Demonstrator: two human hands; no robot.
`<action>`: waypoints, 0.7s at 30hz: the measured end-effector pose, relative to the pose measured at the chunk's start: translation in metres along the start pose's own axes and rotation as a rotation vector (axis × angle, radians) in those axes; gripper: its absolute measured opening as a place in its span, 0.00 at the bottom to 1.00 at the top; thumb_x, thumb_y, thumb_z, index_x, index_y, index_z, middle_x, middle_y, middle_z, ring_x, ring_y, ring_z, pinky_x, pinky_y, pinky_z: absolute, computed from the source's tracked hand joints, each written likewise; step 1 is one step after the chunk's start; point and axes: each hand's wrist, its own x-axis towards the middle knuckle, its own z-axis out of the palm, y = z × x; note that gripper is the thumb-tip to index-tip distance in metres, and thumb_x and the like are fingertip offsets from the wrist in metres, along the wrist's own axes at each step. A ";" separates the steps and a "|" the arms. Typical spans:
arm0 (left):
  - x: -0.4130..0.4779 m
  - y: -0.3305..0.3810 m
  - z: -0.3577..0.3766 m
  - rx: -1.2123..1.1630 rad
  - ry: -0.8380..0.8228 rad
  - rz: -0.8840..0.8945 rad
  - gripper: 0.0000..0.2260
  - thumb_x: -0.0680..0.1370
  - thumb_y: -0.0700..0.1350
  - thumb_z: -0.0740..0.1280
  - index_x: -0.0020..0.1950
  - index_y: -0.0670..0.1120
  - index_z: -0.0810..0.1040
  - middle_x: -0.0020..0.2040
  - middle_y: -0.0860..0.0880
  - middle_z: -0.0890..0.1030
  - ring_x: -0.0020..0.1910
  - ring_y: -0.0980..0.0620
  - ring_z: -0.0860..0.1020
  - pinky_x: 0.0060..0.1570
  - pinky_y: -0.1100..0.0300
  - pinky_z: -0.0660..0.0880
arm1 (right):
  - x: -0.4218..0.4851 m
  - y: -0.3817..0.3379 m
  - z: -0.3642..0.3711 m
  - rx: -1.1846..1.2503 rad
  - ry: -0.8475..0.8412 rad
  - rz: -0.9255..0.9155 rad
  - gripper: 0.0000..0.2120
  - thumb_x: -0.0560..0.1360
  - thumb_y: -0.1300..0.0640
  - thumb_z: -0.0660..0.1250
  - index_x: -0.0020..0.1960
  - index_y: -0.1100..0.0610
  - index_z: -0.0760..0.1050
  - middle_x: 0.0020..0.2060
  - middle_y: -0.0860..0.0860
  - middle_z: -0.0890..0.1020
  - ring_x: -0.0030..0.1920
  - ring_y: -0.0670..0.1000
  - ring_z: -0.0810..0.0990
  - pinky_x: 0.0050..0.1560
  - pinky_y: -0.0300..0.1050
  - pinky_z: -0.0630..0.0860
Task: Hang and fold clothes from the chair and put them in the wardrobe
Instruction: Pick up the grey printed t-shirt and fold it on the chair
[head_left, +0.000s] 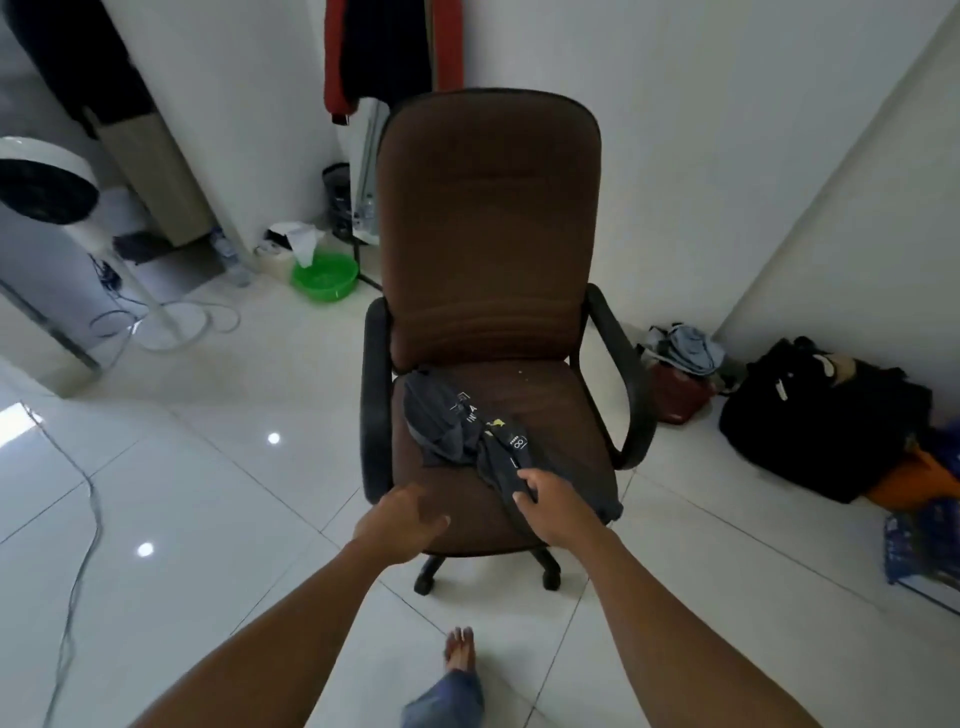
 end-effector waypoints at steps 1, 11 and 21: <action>0.014 0.001 -0.003 -0.013 0.000 0.001 0.31 0.70 0.69 0.61 0.66 0.53 0.75 0.59 0.51 0.81 0.55 0.48 0.80 0.55 0.48 0.79 | 0.019 -0.003 -0.005 -0.019 -0.014 -0.012 0.24 0.82 0.48 0.61 0.76 0.52 0.66 0.71 0.54 0.73 0.70 0.54 0.72 0.68 0.53 0.72; 0.216 0.025 -0.045 -0.305 0.122 -0.168 0.25 0.78 0.57 0.66 0.72 0.47 0.71 0.67 0.44 0.76 0.66 0.42 0.74 0.61 0.49 0.74 | 0.248 -0.024 -0.022 -0.127 -0.201 -0.027 0.22 0.81 0.50 0.62 0.75 0.52 0.68 0.70 0.53 0.74 0.69 0.55 0.73 0.66 0.51 0.73; 0.390 -0.008 -0.040 -0.380 0.089 -0.412 0.22 0.77 0.56 0.66 0.68 0.47 0.72 0.70 0.43 0.69 0.69 0.39 0.68 0.65 0.45 0.71 | 0.446 -0.023 0.022 -0.130 -0.394 0.045 0.19 0.80 0.58 0.65 0.71 0.58 0.72 0.68 0.56 0.76 0.68 0.56 0.75 0.67 0.46 0.70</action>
